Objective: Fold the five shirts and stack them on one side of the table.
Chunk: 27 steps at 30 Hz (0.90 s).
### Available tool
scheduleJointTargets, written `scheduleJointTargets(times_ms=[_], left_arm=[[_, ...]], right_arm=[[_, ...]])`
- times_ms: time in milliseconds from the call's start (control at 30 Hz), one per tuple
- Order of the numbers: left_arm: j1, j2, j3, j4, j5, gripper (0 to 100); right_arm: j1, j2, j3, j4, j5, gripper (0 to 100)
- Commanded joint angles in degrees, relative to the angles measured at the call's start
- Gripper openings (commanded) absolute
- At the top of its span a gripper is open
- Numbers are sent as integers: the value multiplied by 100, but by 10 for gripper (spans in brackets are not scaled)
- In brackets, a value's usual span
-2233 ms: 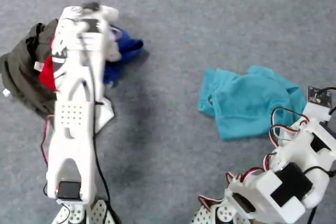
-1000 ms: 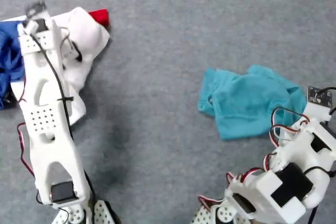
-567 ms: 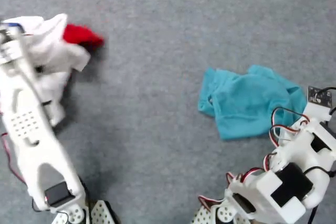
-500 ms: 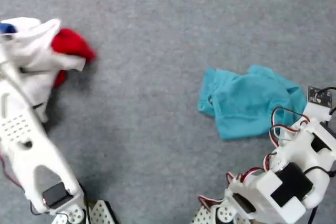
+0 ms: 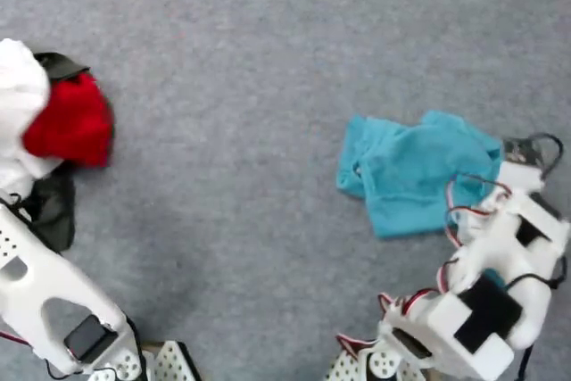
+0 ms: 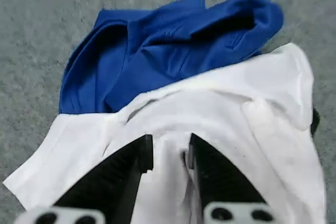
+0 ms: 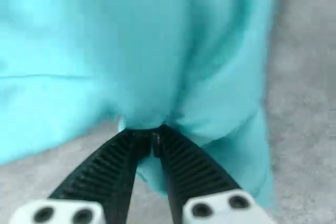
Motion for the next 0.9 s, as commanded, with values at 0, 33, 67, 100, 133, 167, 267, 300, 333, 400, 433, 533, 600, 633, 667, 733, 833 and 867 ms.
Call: scheduleJointTargets(times_ms=[0, 33, 67, 100, 133, 167, 267, 300, 333, 400, 433, 533, 600, 633, 667, 733, 833, 867], left_arm=[[66, -1073, 347, 44, -105, 196], [110, -1345, 567, 44, -167, 197], [171, -1635, 840, 44, -281, 197], [242, -1952, 1156, 44, -422, 195], [295, -2286, 1525, 44, -545, 195], [356, -2629, 1947, 44, -633, 195], [435, -3719, 3424, 44, -870, 195], [470, -4070, 3960, 26, -932, 195], [541, -4404, 4453, 18, -1011, 195], [629, -4967, 5420, 9, -1134, 195], [655, -5231, 5824, 0, -1169, 195], [778, -5916, 6932, -299, -1266, 195], [760, -6286, 7626, -695, -1292, 195], [769, -6470, 7952, -870, -1284, 195], [796, -6637, 8277, -1011, -1284, 195], [848, -6971, 8901, -1257, -1301, 195], [1209, -7402, 9789, -1547, -1327, 195], [1349, -7525, 10070, -1609, -1327, 195]], right_arm=[[-862, -910, -734, 1099, 0, 14], [-1160, -1191, -954, 1451, 0, 14], [-1495, -1464, -1174, 1811, -9, 14], [-1864, -1727, -1411, 2163, -26, 14], [-2242, -1956, -1666, 2479, -53, 14], [-2655, -2158, -1938, 2769, -53, 14], [-3895, -2624, -2897, 3455, -176, 14], [-4290, -2712, -3301, 3613, -299, 14], [-4642, -2747, -3688, 3727, -396, 14], [-5213, -2730, -4505, 3895, -580, 14], [-5415, -2695, -4884, 3921, -703, 14], [-5644, -2563, -5903, 3921, -949, 14], [-5451, -2440, -6343, 3938, -985, 14], [-5196, -2378, -6413, 3956, -985, 14], [-4923, -2316, -6431, 3991, -985, 14], [-4237, -2167, -6352, 4123, -949, 14], [-2840, -1938, -5851, 4211, -932, 14], [-2347, -1851, -5648, 4176, -923, 14]])
